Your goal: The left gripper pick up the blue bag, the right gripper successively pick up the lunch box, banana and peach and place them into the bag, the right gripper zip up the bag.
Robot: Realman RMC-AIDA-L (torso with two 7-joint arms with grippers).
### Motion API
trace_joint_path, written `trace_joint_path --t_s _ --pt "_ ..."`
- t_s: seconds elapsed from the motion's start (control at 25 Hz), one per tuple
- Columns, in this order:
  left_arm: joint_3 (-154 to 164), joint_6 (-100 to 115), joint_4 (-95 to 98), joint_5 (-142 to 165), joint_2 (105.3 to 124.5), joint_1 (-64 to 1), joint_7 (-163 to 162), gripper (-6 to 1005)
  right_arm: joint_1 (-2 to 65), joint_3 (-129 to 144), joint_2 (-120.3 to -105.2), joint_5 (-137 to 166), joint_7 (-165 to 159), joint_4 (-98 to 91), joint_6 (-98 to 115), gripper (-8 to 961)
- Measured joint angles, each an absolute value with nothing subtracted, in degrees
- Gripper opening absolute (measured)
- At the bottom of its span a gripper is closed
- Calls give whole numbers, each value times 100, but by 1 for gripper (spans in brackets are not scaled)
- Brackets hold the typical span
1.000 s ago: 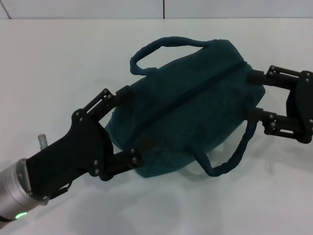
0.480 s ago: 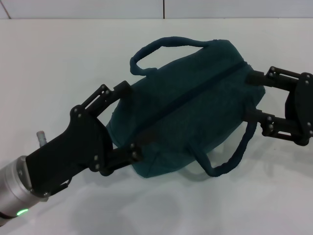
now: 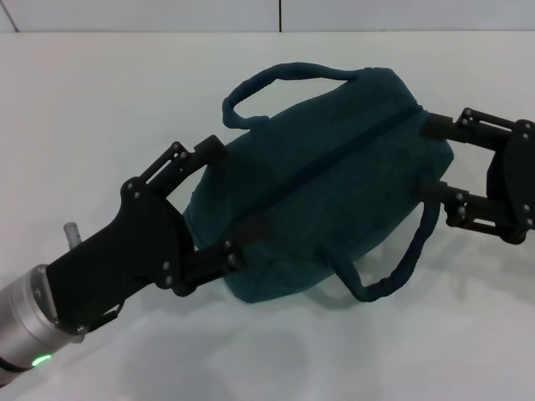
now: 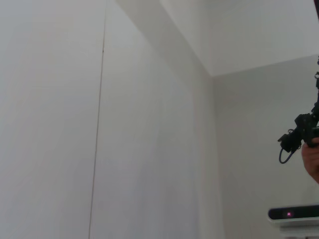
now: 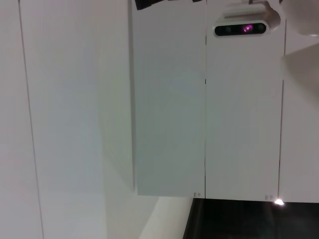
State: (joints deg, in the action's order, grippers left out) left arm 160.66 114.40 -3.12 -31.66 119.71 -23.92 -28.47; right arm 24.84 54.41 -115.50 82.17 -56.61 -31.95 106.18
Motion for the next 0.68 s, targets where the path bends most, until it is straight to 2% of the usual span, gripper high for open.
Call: trace_joint_path --t_s 0.32,0.68 --pt "16119 11418 -262 -3041 11971 -2368 -2823 887 2444 5456 -11527 8223 -5442 -3125 10690 666" --pt "16128 11548 -256 -2658 11954 -2484 -2821 887 2394 5484 -11392 8277 -5473 -3180 11137 666"
